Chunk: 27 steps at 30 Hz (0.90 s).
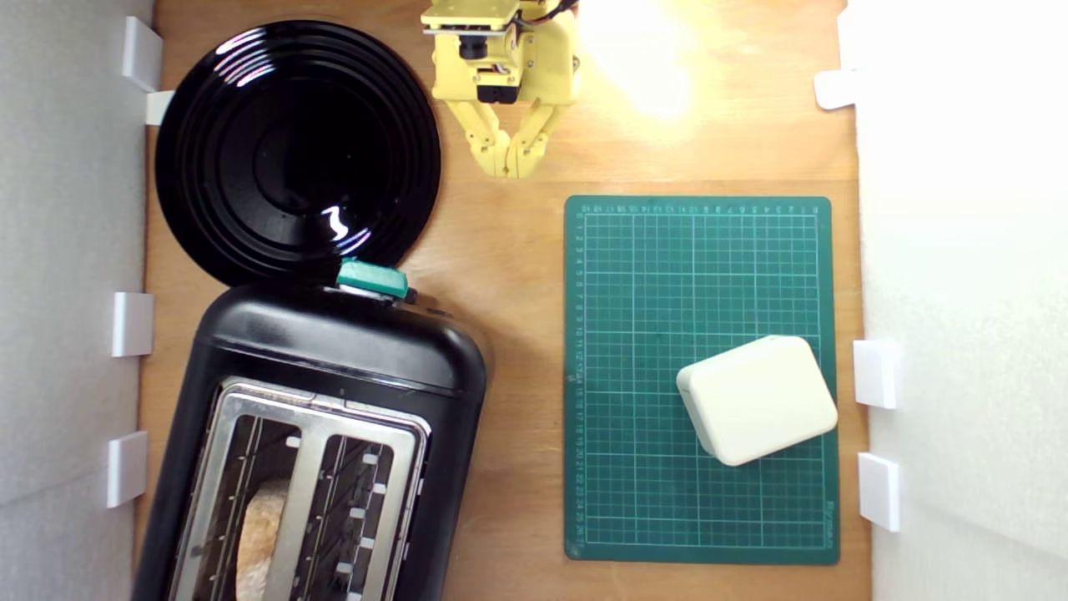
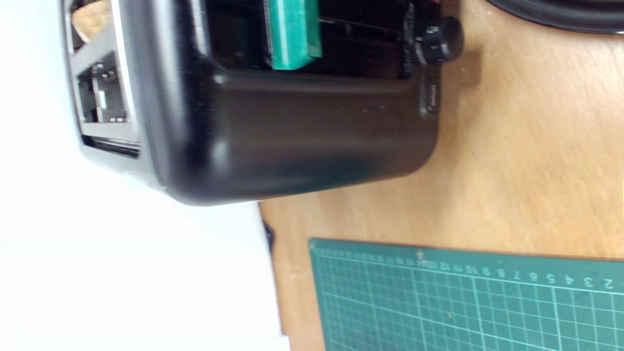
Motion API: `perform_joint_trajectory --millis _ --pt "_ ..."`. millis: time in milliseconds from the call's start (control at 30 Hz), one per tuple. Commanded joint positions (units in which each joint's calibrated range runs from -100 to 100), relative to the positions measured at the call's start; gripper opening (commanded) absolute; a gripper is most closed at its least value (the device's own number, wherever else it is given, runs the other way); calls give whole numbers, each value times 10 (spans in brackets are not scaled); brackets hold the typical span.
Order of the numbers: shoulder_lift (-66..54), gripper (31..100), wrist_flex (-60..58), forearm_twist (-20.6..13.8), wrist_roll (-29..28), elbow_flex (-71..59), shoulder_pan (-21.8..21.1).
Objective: Start toaster
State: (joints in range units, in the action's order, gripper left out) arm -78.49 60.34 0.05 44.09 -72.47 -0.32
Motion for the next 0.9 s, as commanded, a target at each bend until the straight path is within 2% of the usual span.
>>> perform_joint_trajectory --millis 0,467,633,767,867 --pt "43 313 -4 -2 26 112 23" --pt "184 314 -5 -2 104 355 133" --pt "235 314 -5 -1 102 418 151" --pt "272 314 -8 9 94 453 198" --pt "301 314 -9 10 91 480 213"
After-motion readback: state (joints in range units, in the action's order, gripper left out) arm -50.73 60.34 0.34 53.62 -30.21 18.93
